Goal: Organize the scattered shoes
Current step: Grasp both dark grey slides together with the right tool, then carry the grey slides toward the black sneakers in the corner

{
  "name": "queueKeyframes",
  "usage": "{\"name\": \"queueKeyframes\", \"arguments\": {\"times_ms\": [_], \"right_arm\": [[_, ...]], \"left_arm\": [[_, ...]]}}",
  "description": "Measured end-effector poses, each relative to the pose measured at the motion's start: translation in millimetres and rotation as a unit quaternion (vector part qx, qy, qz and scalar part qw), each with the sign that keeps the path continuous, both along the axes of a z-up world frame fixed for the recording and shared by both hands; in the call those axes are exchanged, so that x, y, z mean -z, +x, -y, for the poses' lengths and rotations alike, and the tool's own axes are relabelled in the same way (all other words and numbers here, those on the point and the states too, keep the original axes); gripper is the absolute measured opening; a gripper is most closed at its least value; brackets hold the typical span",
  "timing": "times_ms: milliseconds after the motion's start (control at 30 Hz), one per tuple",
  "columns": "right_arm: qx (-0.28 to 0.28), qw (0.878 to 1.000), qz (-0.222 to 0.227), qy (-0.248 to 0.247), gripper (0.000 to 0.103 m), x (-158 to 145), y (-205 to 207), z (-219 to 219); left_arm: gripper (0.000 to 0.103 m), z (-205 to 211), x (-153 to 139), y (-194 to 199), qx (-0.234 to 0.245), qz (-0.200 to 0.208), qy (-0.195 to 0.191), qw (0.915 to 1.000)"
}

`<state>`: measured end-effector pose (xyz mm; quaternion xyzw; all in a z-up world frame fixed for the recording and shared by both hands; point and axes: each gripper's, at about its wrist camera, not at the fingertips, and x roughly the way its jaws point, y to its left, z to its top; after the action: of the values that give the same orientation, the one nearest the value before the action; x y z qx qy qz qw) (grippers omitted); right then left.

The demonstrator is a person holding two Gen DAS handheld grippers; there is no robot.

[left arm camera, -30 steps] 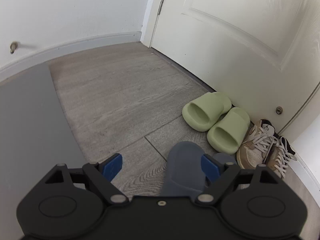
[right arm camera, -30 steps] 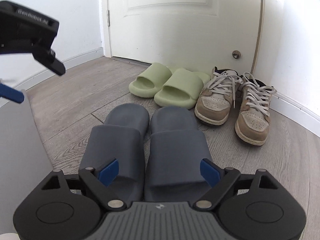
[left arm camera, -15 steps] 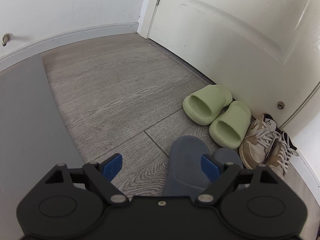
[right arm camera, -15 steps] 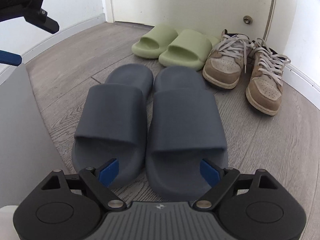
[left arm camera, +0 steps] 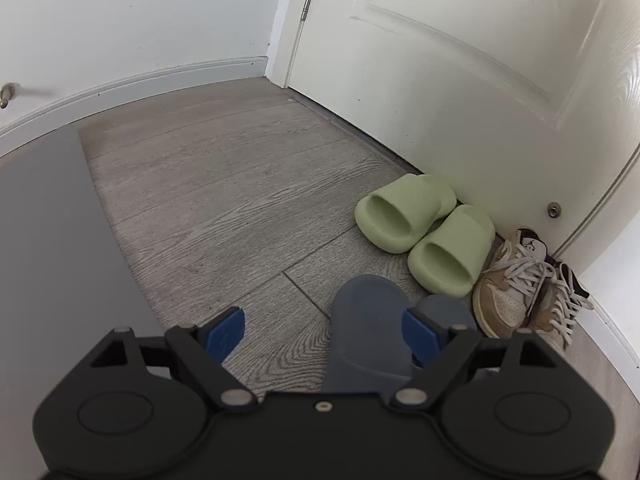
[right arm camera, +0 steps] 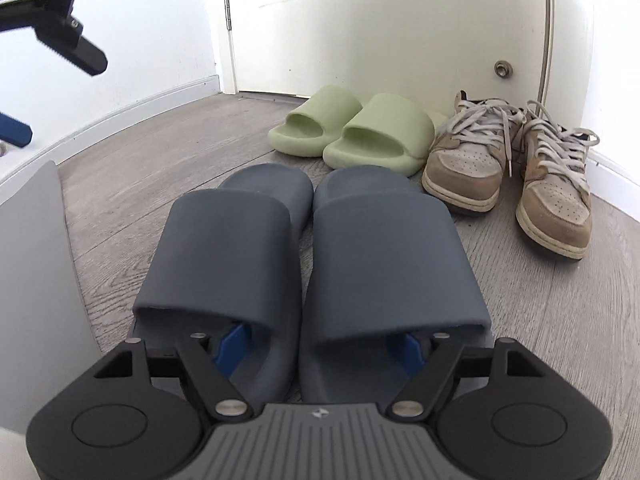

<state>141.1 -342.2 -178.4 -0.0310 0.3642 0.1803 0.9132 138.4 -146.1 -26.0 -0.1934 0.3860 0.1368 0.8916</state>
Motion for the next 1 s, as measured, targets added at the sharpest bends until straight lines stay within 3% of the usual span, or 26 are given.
{"name": "queueKeyframes", "arguments": {"times_ms": [200, 367, 667, 767, 900, 1000], "right_arm": [[0.055, 0.998, 0.027, 0.019, 0.089, 7.0, -1.6, -9.9], [0.073, 0.996, 0.038, 0.025, 0.091, 9.3, 2.6, -10.3], [0.101, 0.993, 0.039, 0.038, 0.057, 3.8, 3.0, -5.4], [0.089, 0.994, 0.04, 0.04, 0.044, -5.7, 2.0, -7.9], [0.034, 0.998, 0.06, 0.004, 0.022, -18.3, -6.3, -22.6], [0.041, 0.998, 0.053, 0.006, 0.021, -20.4, -6.9, -17.8]], "left_arm": [[0.086, 15.3, 5.4, 12.1, 0.042, -0.011, 0.003, 0.999], [0.086, 20.1, 13.7, 13.6, 0.057, -0.019, -0.004, 0.9982], [0.086, 9.8, 17.4, 12.9, 0.038, -0.024, -0.015, 0.9989], [0.086, 9.7, 18.0, 12.4, 0.033, -0.024, -0.016, 0.999], [0.086, 11.6, 15.3, 12.0, 0.033, -0.02, -0.013, 0.9992], [0.086, 12.4, 12.0, 11.3, 0.031, -0.015, -0.011, 0.9994]]}}
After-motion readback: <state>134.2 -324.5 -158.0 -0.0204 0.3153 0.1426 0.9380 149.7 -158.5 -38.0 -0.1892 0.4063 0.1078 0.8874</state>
